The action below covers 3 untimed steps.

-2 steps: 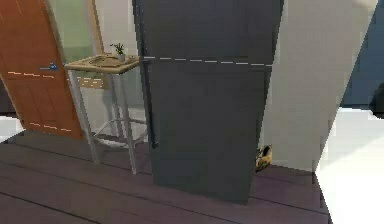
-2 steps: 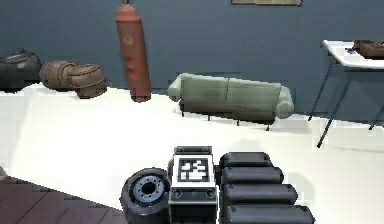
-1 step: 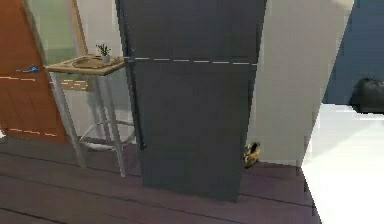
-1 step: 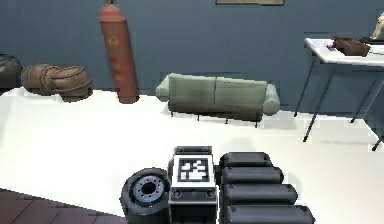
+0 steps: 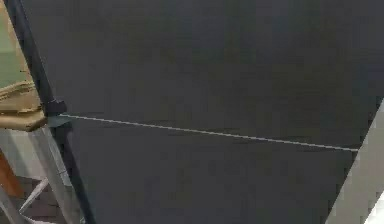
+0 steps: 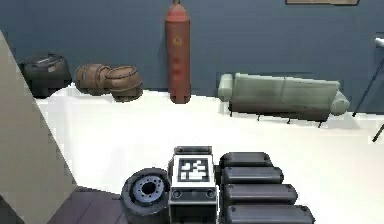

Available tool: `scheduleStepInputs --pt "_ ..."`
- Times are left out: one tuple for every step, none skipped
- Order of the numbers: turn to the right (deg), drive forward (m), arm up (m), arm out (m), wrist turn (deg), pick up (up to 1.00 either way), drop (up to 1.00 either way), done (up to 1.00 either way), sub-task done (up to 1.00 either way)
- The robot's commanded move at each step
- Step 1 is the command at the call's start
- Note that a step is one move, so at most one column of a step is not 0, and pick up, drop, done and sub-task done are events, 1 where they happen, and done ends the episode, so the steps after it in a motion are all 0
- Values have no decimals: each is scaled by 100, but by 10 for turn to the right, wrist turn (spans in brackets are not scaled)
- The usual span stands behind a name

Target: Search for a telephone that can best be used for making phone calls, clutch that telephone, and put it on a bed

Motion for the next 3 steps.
scheduleStepInputs --pt "-450 0 0 0 0 0 0 0 0" --pt "-210 0 0 0 0 0 0 0 0" --pt "0 100 0 0 0 0 0 0 0"
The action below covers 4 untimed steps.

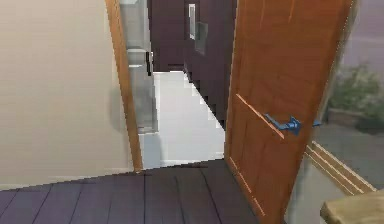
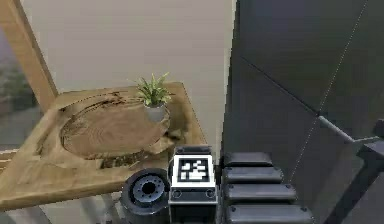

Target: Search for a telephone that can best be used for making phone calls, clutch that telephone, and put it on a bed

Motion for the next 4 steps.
scheduleStepInputs --pt "0 100 0 0 0 0 0 0 0" --pt "-30 0 0 0 0 0 0 0 0" --pt "0 100 0 0 0 0 0 0 0" --pt "30 0 0 0 0 0 0 0 0"
